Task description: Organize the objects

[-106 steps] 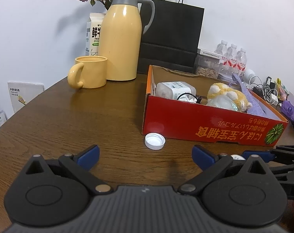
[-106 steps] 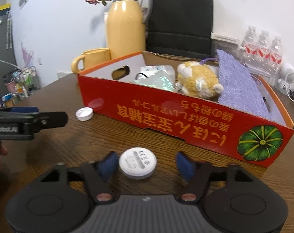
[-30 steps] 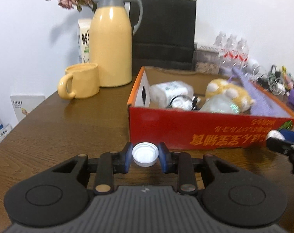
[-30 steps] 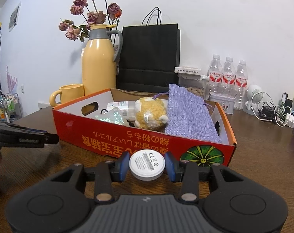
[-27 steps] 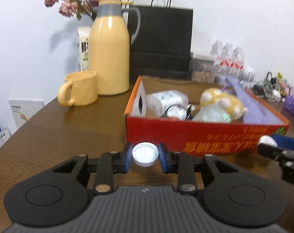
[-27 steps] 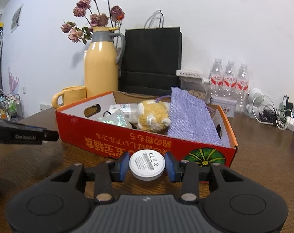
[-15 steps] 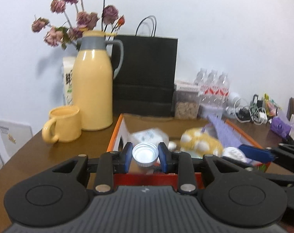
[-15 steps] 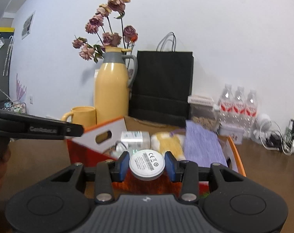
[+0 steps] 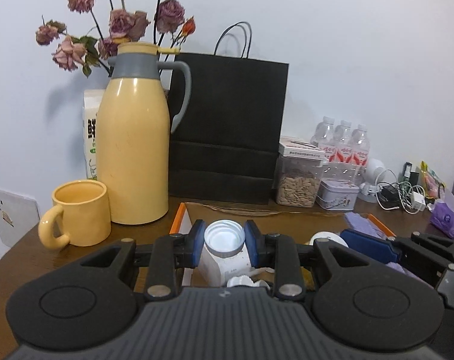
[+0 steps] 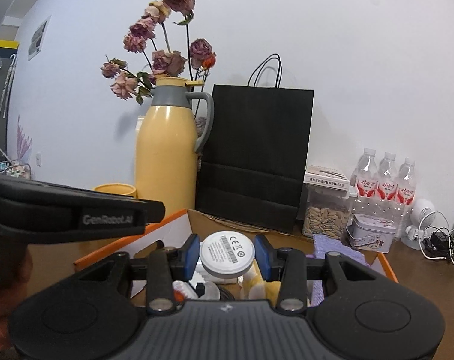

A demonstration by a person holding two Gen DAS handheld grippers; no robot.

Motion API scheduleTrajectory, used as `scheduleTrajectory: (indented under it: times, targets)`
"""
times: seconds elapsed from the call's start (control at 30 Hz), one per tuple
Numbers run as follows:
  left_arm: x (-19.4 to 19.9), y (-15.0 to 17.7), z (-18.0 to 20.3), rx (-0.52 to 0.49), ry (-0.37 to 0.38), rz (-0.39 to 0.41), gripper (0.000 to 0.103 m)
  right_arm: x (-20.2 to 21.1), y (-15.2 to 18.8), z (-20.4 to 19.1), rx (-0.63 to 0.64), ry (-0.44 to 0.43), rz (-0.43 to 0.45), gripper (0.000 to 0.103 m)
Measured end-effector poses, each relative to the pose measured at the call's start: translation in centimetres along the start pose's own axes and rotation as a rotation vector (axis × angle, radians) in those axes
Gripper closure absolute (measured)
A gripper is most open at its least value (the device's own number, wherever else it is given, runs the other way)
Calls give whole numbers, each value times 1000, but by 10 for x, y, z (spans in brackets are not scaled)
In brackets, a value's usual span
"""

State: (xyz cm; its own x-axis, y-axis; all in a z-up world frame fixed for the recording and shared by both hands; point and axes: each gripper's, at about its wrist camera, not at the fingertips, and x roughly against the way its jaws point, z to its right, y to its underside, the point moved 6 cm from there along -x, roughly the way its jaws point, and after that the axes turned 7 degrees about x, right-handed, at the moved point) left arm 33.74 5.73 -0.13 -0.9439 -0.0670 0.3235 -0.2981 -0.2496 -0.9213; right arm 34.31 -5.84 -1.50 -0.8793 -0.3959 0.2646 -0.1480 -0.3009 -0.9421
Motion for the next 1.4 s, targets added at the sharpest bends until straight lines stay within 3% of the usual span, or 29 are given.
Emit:
scheduleTrajectory:
  times: [0.5, 0.53, 0.57, 0.6, 0.63, 0.67, 0.73, 1.13, 1.4]
  targets:
    - [-6, 6, 0, -31, 18, -3, 70, -12, 17, 7, -13, -3, -50, 64]
    - [-5, 7, 1, -38, 15, -2, 54, -10, 17, 7, -15, -6, -51, 64]
    - [-4, 7, 0, -41, 9, 1, 27, -9, 18, 7, -18, -7, -54, 60]
    - [-2, 7, 0, -41, 5, 12, 14, -7, 18, 8, -23, -3, -53, 49]
    - [0, 6, 0, -46, 6, 24, 2, -5, 18, 9, -26, 0, -46, 30]
    - [3, 5, 0, -49, 8, 35, 0, -3, 17, 9, -27, 3, -39, 11]
    - [7, 2, 0, -39, 12, 49, 0, 2, 15, 9, -26, 13, -24, 0]
    - [20, -5, -2, -18, -5, 58, 0, 14, 12, 13, -32, 28, -38, 0]
    - [63, -11, -4, -23, 1, 67, 0, 53, 6, 21, -45, 21, -41, 0]
